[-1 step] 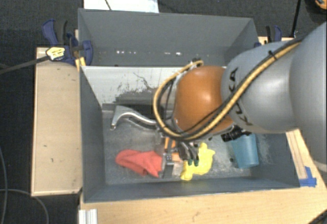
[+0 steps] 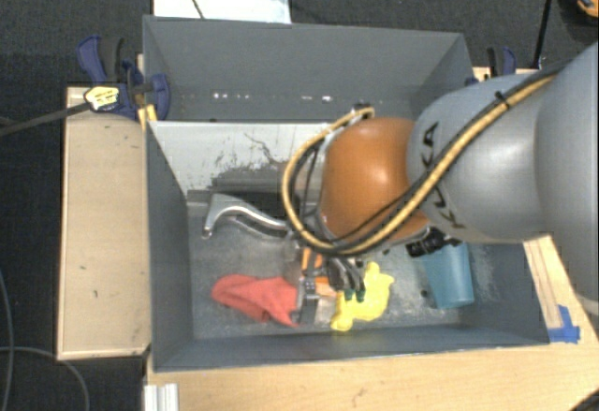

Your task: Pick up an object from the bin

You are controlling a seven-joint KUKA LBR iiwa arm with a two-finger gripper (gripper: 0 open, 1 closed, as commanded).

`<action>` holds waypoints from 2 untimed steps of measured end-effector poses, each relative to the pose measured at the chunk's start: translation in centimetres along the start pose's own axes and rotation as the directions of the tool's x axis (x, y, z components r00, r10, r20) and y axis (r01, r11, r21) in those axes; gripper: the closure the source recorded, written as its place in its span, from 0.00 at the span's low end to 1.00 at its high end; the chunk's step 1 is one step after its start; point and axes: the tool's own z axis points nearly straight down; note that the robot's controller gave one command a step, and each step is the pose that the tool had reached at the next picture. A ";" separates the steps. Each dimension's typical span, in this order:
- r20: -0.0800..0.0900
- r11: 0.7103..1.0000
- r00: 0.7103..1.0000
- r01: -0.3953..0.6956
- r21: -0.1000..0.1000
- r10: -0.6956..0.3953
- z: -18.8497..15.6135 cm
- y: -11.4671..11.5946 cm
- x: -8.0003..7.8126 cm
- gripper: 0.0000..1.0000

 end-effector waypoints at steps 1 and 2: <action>0.000 1.000 1.000 0.001 0.000 -0.001 0.0 0.0 0.0 0.00; 0.001 0.986 0.986 0.166 0.000 -0.166 1.5 -0.4 -2.4 0.00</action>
Offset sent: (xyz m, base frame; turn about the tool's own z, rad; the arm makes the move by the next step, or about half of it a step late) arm 0.0403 -0.0056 -0.0239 -0.2272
